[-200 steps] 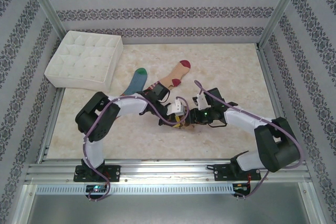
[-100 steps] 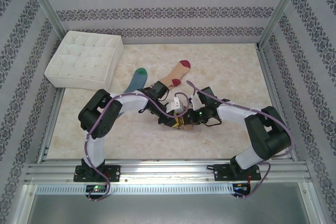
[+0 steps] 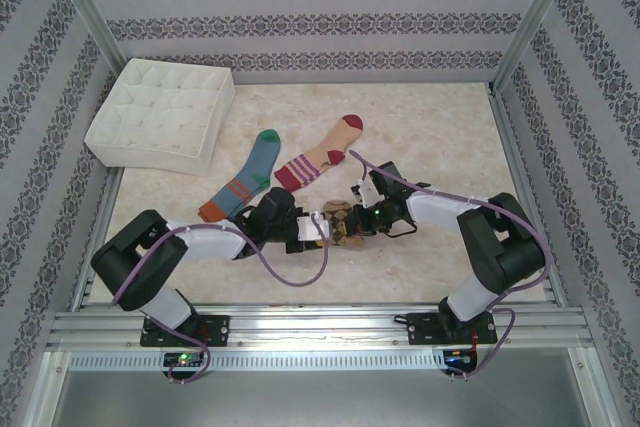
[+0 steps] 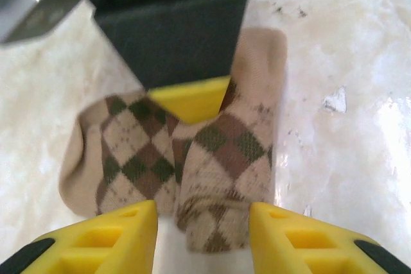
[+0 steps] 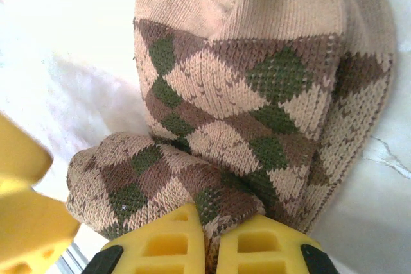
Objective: Roll the socks
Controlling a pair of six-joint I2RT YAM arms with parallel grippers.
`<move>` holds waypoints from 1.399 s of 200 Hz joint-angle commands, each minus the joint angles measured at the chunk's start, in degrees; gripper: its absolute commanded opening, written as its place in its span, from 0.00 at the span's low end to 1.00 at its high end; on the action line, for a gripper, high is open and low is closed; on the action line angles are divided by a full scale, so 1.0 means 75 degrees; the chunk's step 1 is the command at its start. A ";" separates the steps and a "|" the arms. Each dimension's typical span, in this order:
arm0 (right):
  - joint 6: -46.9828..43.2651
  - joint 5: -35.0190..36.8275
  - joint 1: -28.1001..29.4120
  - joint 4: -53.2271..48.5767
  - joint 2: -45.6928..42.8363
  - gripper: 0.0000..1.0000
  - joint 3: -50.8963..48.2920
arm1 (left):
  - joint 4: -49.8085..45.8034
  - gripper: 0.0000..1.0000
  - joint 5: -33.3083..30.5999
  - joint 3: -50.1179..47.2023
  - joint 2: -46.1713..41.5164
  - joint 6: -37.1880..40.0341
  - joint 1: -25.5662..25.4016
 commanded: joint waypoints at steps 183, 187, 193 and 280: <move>0.0770 -0.0583 -0.0499 -0.0614 -0.0287 0.47 -0.0403 | -0.2867 0.00 -0.0376 0.1991 0.1854 0.0292 -0.0590; 0.0783 -0.0583 -0.0556 -0.0610 -0.0400 0.47 -0.0434 | -0.3018 0.00 -0.0152 0.2071 0.1875 0.0215 -0.0512; 0.0796 -0.0578 -0.0633 -0.0609 -0.0556 0.48 -0.0479 | -0.3275 0.00 0.0183 0.2215 0.1920 0.0115 -0.0385; 0.0829 -0.0089 -0.1059 0.0079 -0.2136 0.52 -0.1119 | -0.5556 0.00 0.3809 0.4007 0.2839 -0.1036 0.1037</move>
